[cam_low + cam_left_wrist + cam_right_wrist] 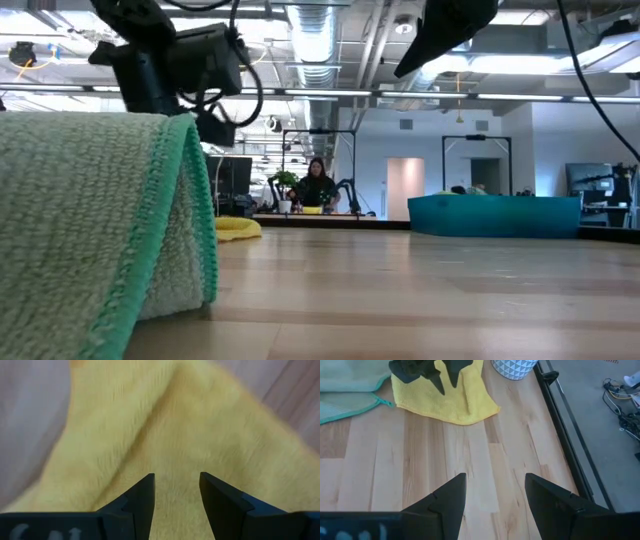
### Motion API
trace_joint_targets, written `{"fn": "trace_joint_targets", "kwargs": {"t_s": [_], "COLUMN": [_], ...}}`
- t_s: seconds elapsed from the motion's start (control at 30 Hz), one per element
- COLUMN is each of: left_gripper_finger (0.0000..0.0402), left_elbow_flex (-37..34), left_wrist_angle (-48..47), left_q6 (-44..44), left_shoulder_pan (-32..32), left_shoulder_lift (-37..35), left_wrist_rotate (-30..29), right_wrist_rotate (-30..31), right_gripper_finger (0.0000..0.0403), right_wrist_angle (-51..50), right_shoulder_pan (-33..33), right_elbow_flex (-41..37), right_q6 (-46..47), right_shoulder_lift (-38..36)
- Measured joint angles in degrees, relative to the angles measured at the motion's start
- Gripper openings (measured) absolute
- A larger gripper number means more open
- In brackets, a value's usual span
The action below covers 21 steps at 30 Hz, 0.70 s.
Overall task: Fold microfiber towels
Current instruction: Fold the yellow microfiber towel
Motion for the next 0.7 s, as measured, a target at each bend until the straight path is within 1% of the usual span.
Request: {"fn": "trace_joint_targets", "kwargs": {"t_s": [0.13, 0.4, 0.53, 0.7], "left_gripper_finger": [0.0149, 0.0149, 0.0149, 0.0149], "left_elbow_flex": [-1.5, -1.7, -1.6, -0.9], "left_wrist_angle": [2.6, 5.7, 9.0, 16.3], "left_q6": [-0.5, 0.9, 2.0, 5.2], "left_shoulder_pan": [0.0, 1.2, 2.2, 2.6], "left_shoulder_lift": [0.0, 0.0, 2.8, 6.8], "left_wrist_rotate": [0.8, 2.1, 3.2, 4.2], "right_wrist_rotate": [0.0, 0.0, 0.0, 0.0], "right_gripper_finger": [0.0226, 0.0226, 0.0226, 0.0226], "right_wrist_angle": [0.0, 0.1, 0.1, 0.1], "right_shoulder_pan": [0.0, 0.0, 0.0, 0.0], "right_elbow_flex": [0.0, 0.0, 0.0, 0.0], "right_q6": [0.0, 0.0, 0.0, 0.0], "right_shoulder_lift": [0.0, 0.0, 0.0, 0.0]}}
